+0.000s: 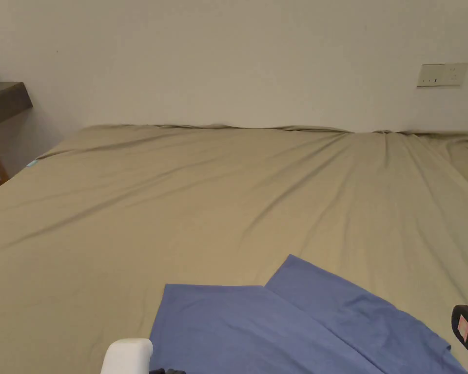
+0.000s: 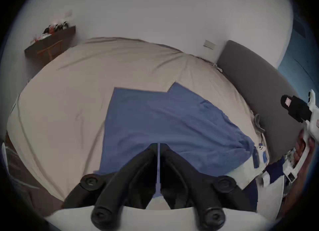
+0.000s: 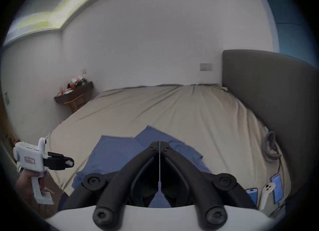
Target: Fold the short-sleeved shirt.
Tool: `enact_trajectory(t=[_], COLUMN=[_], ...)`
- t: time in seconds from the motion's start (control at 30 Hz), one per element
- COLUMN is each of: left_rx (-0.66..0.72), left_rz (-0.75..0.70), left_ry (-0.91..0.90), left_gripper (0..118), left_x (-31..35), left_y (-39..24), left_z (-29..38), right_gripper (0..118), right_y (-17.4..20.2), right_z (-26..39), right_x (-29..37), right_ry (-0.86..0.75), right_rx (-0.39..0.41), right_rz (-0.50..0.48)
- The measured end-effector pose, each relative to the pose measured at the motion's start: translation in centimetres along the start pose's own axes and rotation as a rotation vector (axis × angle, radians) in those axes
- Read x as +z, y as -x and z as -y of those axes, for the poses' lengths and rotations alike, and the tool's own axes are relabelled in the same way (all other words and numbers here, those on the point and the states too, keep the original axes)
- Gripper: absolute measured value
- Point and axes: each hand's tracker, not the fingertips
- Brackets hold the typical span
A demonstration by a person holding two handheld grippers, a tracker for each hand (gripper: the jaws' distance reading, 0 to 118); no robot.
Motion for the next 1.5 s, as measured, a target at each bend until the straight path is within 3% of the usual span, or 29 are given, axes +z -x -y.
enact_trajectory(t=[0.17, 0.33, 0.37, 0.4, 0.43, 0.47, 0.7, 0.8, 0.83, 0.87, 0.9, 0.93, 0.97, 1.03, 1.1, 1.2, 1.33, 1.37, 1.4, 1.43, 1.47, 1.5], left_rx=[0.021, -0.012, -0.025, -0.031, -0.069, -0.096, -0.171, -0.165, -0.101, -0.075, -0.061, -0.086, -0.121, -0.108, 0.065, 0.004, 0.012, 0.041, 0.057, 0.070, 0.078, 0.089], left_rz=[-0.028, -0.017, 0.003, -0.006, -0.077, -0.130, -0.332, -0.325, -0.310, -0.300, -0.256, -0.264, -0.256, -0.234, 0.027, 0.036, 0.135, 0.161, 0.176, 0.189, 0.196, 0.201], left_ry=[-0.024, -0.073, -0.059, -0.057, -0.033, 0.007, 0.177, 0.209, 0.159, 0.177, 0.180, 0.165, 0.147, 0.114, 0.118, 0.003, -0.072, -0.081, -0.092, -0.097, -0.099, -0.100], left_gripper=[2, 2, 6, 39, 86, 118, 118, 108, 102, 90, 66, 27, 6, 6, 6, 5, 5, 5, 5, 5, 5, 5], left_x=[-3.2, -11.7, -13.3, -15.2, -17.7, -19.7, -28.6, -29.9, -28.9, -28.7, -28.2, -27.7, -26.7, -24.6, -22.0, -16.9, -10.5, -10.0, -9.0, -8.3, -7.8, -7.2], left_y=[1.7, 4.3, 4.7, 5.3, 5.6, 6.0, 7.4, 7.2, 7.2, 7.1, 6.8, 6.3, 6.3, 6.1, 6.4, 4.0, 0.4, 1.2, 0.9, 0.8, 0.8, 0.8], left_z=[-1.8, -7.5, -8.8, -10.0, -11.0, -11.7, -12.2, -11.2, -11.2, -11.4, -11.5, -11.5, -11.5, -11.6, -12.0, -11.9, -11.1, -11.7, -11.5, -11.2, -11.2, -11.0], right_gripper=[3, 3, 3, 3, 3, 3, 3, 3, 3, 3, 3, 3, 3, 3, 3, 3, 4, 25, 91, 118, 115, 115], right_y=[0.7, 0.2, 0.0, -0.2, -0.6, -0.8, -3.8, -4.7, -5.1, -5.3, -5.8, -6.1, -6.4, -7.5, -8.5, -9.5, -11.5, -11.9, -12.4, -12.9, -12.9, -13.2], right_z=[-0.4, -0.9, -0.8, -0.7, -0.6, -0.5, 1.2, 1.8, 2.0, 2.2, 2.0, 2.1, 2.3, 2.4, 2.5, 2.3, 2.9, 3.2, 3.7, 4.6, 4.5, 5.0], right_x=[-1.3, -2.0, -2.0, -2.1, -2.1, -2.1, -2.5, -3.2, -3.4, -3.6, -4.0, -4.2, -4.4, -4.8, -5.2, -5.4, -6.1, -6.9, -7.9, -9.0, -8.2, -8.5], right_ry=[0.002, 0.008, 0.012, 0.018, 0.026, 0.035, 0.112, 0.147, 0.155, 0.162, 0.172, 0.182, 0.190, 0.206, 0.220, 0.238, 0.258, 0.334, 0.383, 0.457, 0.381, 0.461], right_rx=[0.030, 0.042, 0.043, 0.043, 0.040, 0.039, 0.008, -0.030, -0.039, -0.046, -0.051, -0.053, -0.056, -0.064, -0.065, -0.065, -0.093, -0.083, -0.081, -0.089, -0.083, -0.055], right_rz=[-0.009, 0.002, 0.010, 0.020, 0.028, 0.038, 0.124, 0.138, 0.143, 0.150, 0.164, 0.180, 0.191, 0.205, 0.239, 0.284, 0.242, 0.254, 0.255, 0.266, 0.243, 0.237])
